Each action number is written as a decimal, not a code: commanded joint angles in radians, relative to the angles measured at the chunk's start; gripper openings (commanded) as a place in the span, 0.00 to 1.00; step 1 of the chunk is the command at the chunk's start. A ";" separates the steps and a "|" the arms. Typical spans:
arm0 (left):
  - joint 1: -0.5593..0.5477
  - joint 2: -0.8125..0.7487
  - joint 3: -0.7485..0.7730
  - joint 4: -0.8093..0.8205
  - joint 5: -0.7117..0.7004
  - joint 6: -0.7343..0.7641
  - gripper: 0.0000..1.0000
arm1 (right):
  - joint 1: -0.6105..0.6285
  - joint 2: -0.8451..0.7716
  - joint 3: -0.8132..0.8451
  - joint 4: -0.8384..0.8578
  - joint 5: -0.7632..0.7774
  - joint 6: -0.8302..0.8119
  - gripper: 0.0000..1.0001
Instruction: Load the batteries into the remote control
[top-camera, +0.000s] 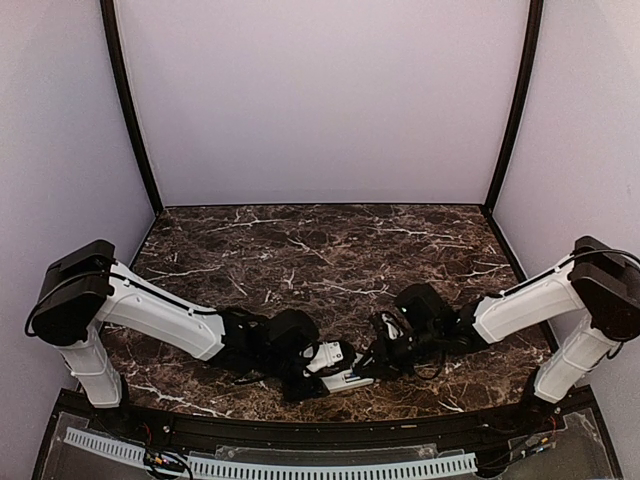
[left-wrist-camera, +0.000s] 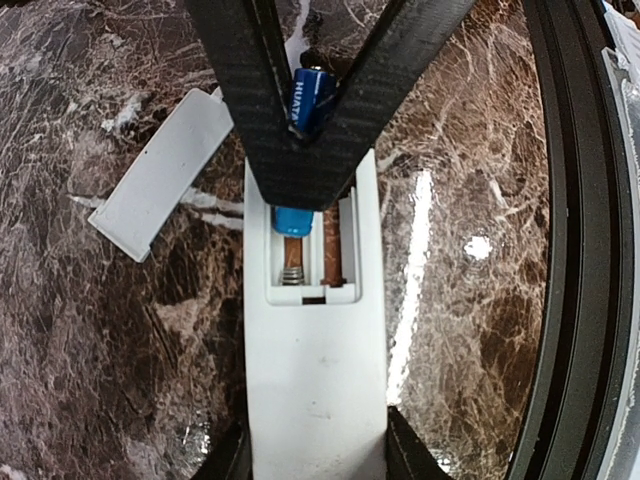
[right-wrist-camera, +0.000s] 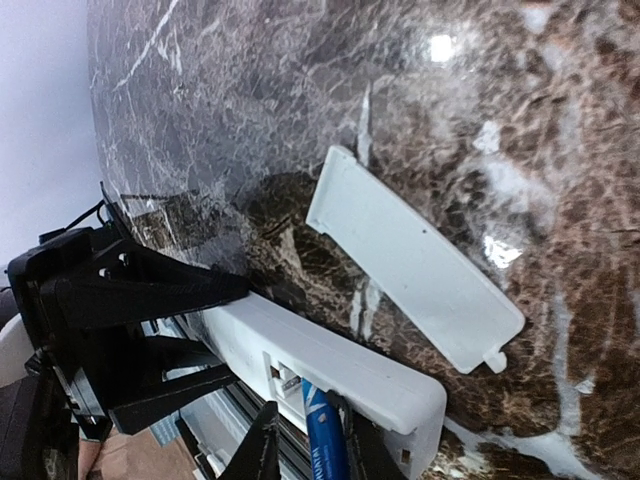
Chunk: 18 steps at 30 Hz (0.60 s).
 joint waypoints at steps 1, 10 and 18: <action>-0.010 0.080 0.000 0.019 0.005 -0.036 0.00 | 0.002 -0.027 0.010 -0.184 0.111 -0.012 0.23; -0.010 0.081 0.000 0.018 0.015 -0.030 0.00 | 0.002 -0.046 0.096 -0.349 0.162 -0.074 0.30; -0.010 0.082 -0.002 0.020 0.032 -0.024 0.00 | 0.003 -0.044 0.186 -0.486 0.222 -0.135 0.35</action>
